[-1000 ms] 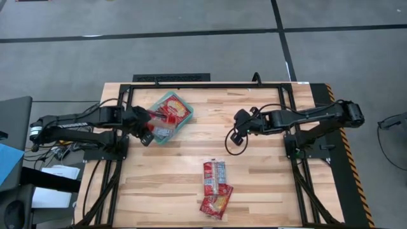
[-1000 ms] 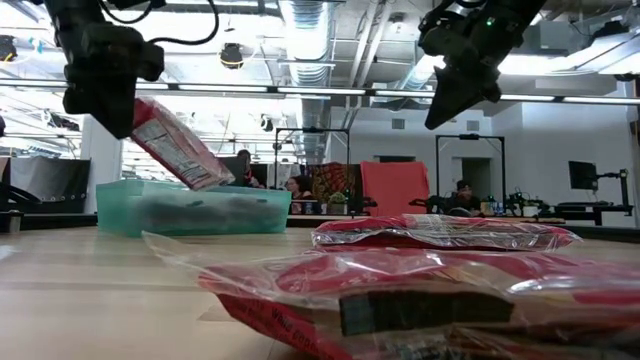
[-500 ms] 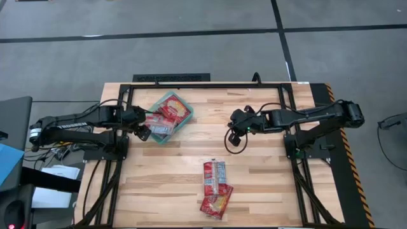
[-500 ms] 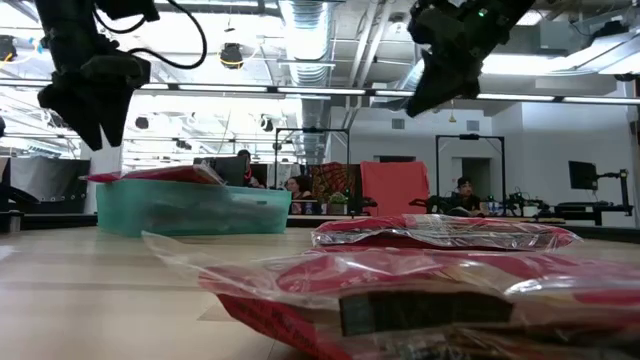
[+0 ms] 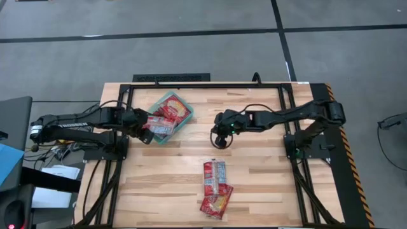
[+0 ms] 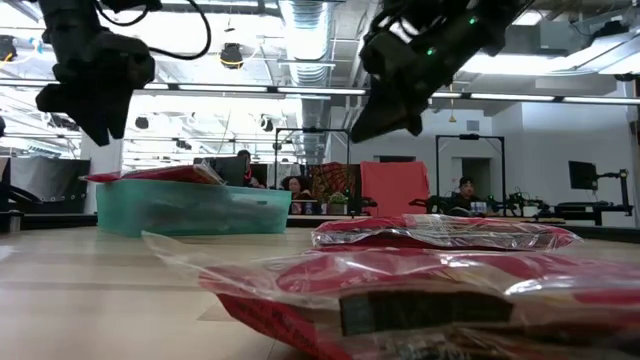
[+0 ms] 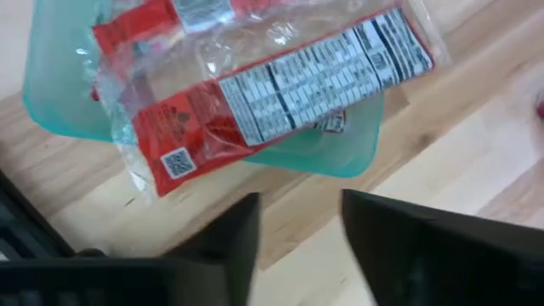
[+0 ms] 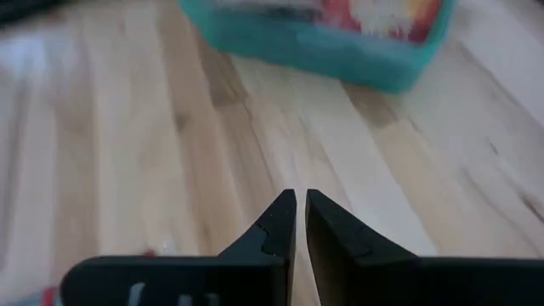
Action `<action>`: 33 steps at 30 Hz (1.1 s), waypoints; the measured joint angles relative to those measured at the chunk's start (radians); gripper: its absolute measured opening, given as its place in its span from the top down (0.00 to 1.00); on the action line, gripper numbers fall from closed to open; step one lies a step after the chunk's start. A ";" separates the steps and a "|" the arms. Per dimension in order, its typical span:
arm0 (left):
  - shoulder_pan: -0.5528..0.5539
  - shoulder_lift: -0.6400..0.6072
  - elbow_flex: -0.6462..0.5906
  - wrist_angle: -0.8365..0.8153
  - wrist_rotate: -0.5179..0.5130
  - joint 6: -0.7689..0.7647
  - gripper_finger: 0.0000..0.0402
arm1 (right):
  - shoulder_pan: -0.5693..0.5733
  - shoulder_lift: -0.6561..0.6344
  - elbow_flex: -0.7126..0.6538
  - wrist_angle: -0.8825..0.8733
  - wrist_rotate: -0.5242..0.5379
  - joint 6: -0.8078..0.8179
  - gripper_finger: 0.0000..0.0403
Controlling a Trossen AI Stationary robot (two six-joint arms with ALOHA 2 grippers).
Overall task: Sort popcorn bags into baskets
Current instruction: Put the red popcorn bag into the blue bin
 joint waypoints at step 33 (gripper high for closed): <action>-0.034 0.002 -0.039 0.012 -0.194 -0.115 1.00 | -0.060 0.024 -0.001 0.011 -0.004 -0.092 0.86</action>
